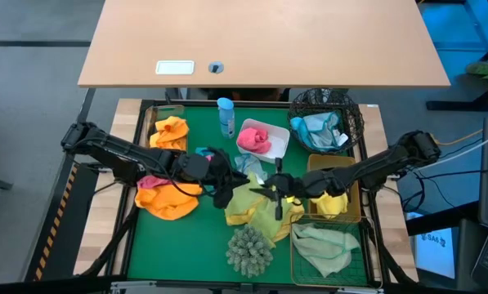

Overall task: Sort microfiber towel by color & place in baskets
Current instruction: Put the green microfiber towel into the rectangular wire basket

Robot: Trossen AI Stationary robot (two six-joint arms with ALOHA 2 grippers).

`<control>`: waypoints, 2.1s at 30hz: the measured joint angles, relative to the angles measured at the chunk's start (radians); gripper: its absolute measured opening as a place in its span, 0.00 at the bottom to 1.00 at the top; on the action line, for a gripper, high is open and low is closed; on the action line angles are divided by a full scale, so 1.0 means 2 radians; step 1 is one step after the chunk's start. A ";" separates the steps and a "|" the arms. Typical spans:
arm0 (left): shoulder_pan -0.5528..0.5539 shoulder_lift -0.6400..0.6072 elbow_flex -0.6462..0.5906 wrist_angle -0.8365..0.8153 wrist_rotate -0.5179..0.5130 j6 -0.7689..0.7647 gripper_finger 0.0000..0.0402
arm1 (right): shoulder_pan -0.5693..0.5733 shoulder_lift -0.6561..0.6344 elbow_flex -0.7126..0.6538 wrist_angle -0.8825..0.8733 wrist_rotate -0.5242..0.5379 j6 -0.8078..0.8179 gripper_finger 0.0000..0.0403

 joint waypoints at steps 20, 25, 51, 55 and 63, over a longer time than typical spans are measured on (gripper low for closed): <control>-0.001 0.001 0.001 -0.042 0.014 0.002 0.25 | 0.000 -0.227 0.000 -0.100 -0.343 0.351 0.03; -0.001 0.001 0.001 -0.042 0.014 0.002 0.25 | 0.000 -0.270 0.000 -0.107 -0.400 0.441 0.02; -0.001 0.001 0.001 -0.043 0.014 0.001 0.25 | 0.114 -0.231 0.000 -0.531 -0.407 0.511 0.03; -0.001 0.001 0.001 -0.044 0.014 0.001 0.25 | 0.156 -0.198 0.000 -0.532 -0.362 0.511 0.04; -0.009 0.001 0.001 -0.105 0.050 0.001 0.25 | 0.188 -0.139 0.000 -0.532 -0.332 0.511 0.11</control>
